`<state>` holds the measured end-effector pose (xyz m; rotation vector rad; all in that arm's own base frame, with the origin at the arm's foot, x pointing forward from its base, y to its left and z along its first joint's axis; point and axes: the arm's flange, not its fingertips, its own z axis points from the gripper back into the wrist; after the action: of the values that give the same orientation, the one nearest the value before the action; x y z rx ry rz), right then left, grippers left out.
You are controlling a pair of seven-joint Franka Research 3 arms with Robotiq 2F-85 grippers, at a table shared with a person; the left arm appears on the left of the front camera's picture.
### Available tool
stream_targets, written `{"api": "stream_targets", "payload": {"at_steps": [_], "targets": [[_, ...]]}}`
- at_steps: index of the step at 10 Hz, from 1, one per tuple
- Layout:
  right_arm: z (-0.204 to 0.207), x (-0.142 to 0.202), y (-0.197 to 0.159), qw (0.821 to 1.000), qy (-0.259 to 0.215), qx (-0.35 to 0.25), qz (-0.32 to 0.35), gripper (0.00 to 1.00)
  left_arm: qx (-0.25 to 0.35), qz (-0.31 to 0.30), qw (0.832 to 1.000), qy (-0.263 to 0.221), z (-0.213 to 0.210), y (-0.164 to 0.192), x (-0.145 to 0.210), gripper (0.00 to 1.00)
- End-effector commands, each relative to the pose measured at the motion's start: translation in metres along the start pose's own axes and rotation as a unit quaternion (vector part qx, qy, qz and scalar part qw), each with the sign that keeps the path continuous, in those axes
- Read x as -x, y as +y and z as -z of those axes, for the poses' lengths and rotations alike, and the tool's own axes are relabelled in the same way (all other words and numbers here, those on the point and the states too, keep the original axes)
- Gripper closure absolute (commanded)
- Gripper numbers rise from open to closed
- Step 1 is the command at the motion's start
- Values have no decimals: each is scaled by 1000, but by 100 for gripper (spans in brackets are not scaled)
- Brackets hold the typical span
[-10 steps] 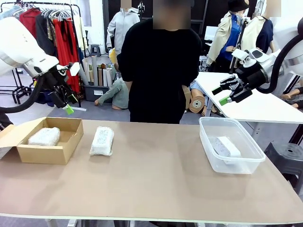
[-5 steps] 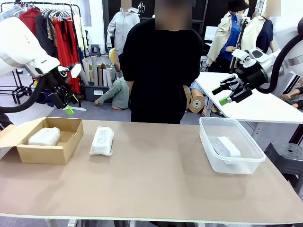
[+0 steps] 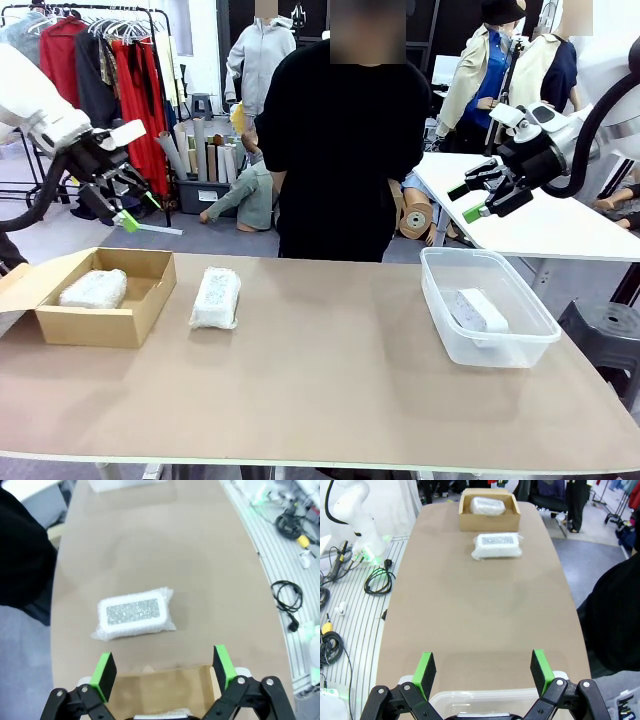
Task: Separate and place wrapped and unwrapped clocks.
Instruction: Pick up the Digital clock indicated by the person.
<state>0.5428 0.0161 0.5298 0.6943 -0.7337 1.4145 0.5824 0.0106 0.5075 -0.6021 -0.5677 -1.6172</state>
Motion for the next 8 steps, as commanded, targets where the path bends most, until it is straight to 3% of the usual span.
{"api": "stream_targets", "payload": {"at_steps": [1, 4, 8], "targets": [[-1, -3, 1, 1000, 1, 2, -2, 0, 1, 41, 998, -49, -16, 14, 13, 0], [-1, -3, 1, 1000, 1, 2, -2, 0, -75, 53, 994, -60, -19, 17, 12, 0], [-1, -3, 1, 1000, 1, 2, -2, 0, -100, 11, 991, -85, -21, 24, 12, 0]]}}
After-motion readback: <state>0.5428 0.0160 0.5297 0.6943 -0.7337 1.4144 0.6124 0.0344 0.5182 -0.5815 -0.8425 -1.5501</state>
